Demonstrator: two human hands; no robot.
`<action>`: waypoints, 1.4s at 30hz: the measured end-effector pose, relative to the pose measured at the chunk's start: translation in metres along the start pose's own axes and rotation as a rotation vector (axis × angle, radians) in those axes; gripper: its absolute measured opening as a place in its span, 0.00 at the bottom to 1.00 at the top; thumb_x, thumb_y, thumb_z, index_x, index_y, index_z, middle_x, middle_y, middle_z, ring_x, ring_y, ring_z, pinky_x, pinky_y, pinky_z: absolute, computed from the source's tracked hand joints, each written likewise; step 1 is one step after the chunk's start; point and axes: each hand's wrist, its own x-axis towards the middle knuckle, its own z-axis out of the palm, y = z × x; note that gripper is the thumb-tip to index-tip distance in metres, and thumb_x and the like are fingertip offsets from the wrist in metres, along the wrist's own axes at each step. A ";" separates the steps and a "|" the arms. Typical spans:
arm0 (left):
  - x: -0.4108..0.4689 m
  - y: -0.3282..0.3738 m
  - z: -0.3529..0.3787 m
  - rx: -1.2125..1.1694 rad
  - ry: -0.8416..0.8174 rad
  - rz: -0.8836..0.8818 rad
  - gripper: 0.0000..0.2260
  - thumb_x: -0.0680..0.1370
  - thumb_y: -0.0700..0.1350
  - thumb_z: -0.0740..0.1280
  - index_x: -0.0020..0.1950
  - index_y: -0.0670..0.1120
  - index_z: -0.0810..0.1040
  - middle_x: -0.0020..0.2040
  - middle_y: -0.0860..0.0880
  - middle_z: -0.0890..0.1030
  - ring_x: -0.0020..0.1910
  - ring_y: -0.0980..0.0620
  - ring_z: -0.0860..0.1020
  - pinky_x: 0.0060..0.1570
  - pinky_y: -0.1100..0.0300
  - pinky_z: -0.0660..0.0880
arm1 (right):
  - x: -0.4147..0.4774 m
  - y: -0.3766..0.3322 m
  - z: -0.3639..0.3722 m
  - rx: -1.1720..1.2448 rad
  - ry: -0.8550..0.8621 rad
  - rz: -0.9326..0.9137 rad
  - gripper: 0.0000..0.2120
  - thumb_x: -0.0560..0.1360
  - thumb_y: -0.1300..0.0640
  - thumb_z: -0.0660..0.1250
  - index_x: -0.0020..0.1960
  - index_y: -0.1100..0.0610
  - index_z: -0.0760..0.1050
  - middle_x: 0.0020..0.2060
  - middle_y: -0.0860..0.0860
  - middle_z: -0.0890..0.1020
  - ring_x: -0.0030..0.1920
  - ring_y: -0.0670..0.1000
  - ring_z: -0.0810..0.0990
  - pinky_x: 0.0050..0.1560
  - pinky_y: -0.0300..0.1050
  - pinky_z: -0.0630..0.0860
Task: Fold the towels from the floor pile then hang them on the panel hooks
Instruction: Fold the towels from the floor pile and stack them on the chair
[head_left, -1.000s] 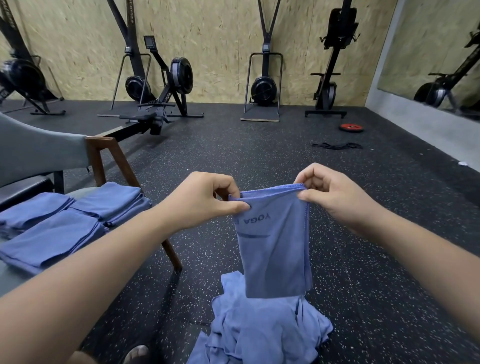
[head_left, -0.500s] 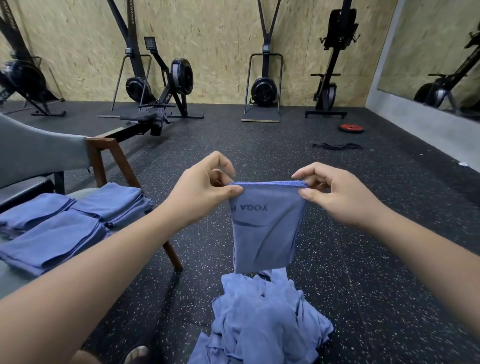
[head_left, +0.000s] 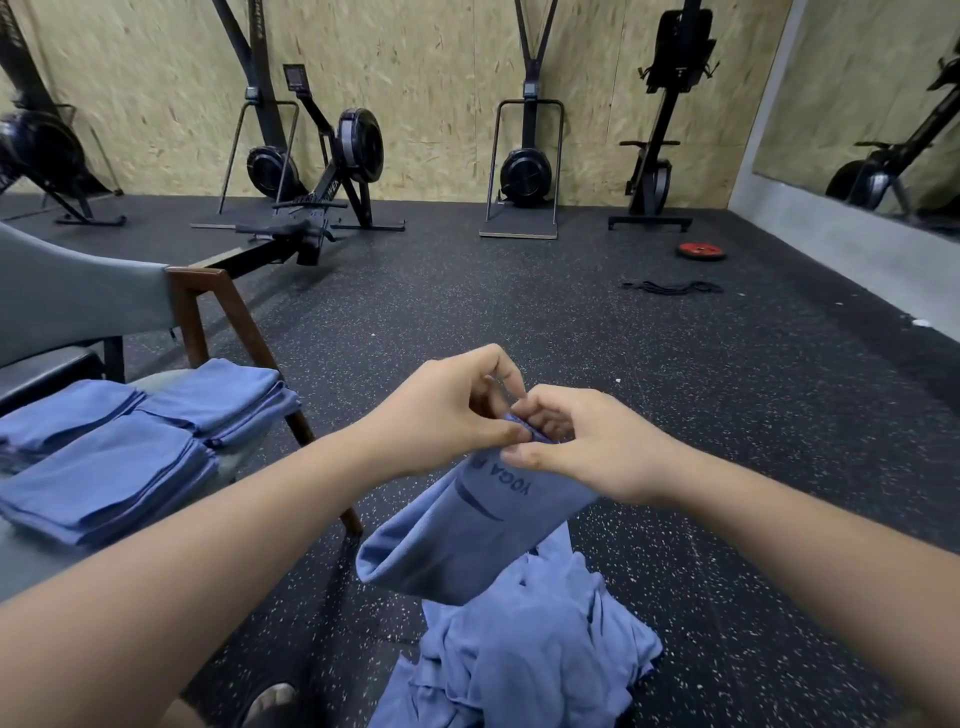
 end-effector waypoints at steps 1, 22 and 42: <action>0.001 -0.001 0.000 -0.050 0.000 -0.013 0.14 0.74 0.46 0.82 0.53 0.53 0.80 0.41 0.51 0.86 0.38 0.55 0.79 0.44 0.56 0.76 | 0.003 0.001 0.002 0.016 0.012 -0.022 0.13 0.74 0.45 0.78 0.54 0.48 0.81 0.47 0.51 0.87 0.51 0.55 0.86 0.60 0.59 0.81; -0.001 -0.054 0.019 -0.147 -0.250 -0.300 0.14 0.73 0.55 0.82 0.56 0.53 0.88 0.51 0.51 0.89 0.54 0.50 0.88 0.59 0.44 0.83 | -0.007 0.001 -0.071 -0.100 0.457 -0.126 0.06 0.81 0.50 0.75 0.49 0.52 0.80 0.40 0.58 0.84 0.39 0.57 0.79 0.46 0.60 0.78; 0.018 -0.053 -0.019 -0.720 0.522 -0.368 0.13 0.84 0.61 0.67 0.47 0.52 0.77 0.46 0.51 0.76 0.49 0.50 0.73 0.50 0.49 0.68 | 0.001 0.052 -0.075 0.171 0.783 0.082 0.18 0.80 0.36 0.68 0.49 0.51 0.76 0.45 0.67 0.81 0.40 0.53 0.75 0.44 0.63 0.77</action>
